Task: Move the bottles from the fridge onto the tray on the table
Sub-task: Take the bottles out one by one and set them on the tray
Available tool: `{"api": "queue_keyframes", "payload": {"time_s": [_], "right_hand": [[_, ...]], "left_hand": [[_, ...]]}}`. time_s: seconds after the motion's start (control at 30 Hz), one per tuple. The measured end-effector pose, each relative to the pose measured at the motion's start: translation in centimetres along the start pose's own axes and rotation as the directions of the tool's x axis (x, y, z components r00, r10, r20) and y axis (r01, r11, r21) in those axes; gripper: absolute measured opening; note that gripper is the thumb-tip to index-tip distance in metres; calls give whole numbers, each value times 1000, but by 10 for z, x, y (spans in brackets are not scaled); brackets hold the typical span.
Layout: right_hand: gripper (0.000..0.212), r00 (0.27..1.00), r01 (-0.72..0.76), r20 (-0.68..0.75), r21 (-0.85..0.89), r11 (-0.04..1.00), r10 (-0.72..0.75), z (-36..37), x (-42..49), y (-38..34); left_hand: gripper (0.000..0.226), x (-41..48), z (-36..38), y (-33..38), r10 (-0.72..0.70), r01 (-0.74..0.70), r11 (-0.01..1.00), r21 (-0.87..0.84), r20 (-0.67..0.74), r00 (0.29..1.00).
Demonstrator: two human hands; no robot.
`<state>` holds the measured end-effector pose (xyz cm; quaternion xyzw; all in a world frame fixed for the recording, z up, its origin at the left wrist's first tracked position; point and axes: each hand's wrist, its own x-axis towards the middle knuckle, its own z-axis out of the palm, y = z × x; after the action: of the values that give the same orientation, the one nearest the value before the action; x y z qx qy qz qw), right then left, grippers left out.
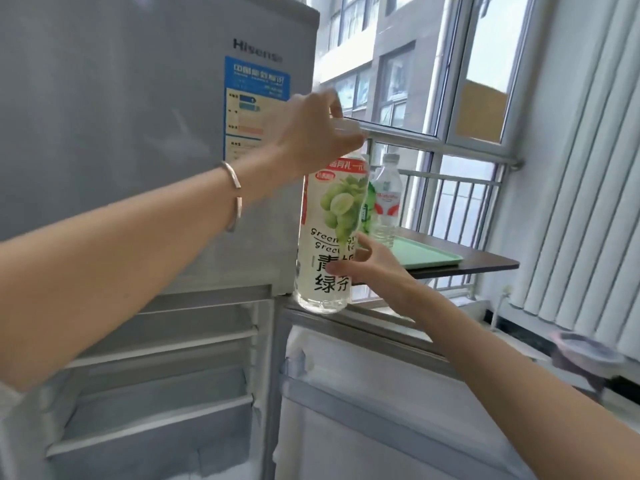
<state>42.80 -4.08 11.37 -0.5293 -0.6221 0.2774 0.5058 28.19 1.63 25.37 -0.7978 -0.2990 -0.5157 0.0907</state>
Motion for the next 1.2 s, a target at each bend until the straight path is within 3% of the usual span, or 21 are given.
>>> {"api": "queue_keyframes", "payload": {"time_s": [0.13, 0.27, 0.4, 0.53, 0.67, 0.83, 0.9, 1.1, 1.2], "right_hand": [[52, 986, 11, -165, -21, 1000, -14, -41, -4, 8], [34, 922, 57, -382, -31, 998, -65, -84, 0, 25], [38, 816, 66, -568, -88, 994, -105, -129, 22, 37], [40, 747, -3, -654, -184, 983, -120, -157, 55, 47], [24, 764, -73, -641, -190, 979, -67, -166, 85, 61], [36, 810, -121, -586, -131, 984, 22, -158, 109, 81], [26, 819, -120, -573, -122, 985, 29, -154, 112, 89], [23, 865, -166, -500, -231, 959, 30, -156, 120, 103], [23, 897, -157, -433, -114, 981, 93, -154, 118, 103]], "left_hand": [[61, -2, 37, 29, -70, 58, 979, -194, -55, 996], [48, -18, 91, 53, -105, 136, 932, -335, 108, 989], [43, -20, 148, 80, -80, 205, 854, -478, 269, 960], [43, -12, 188, 93, -74, 240, 876, -419, 374, 925], [49, -11, 218, 87, -61, 282, 874, -395, 487, 871], [55, -18, 243, 59, -146, 431, 814, -390, 581, 801], [56, -24, 249, 58, -154, 448, 814, -370, 606, 780], [58, -36, 261, 60, -157, 445, 817, -368, 599, 785], [58, -41, 258, 66, -173, 459, 811, -362, 602, 780]]}}
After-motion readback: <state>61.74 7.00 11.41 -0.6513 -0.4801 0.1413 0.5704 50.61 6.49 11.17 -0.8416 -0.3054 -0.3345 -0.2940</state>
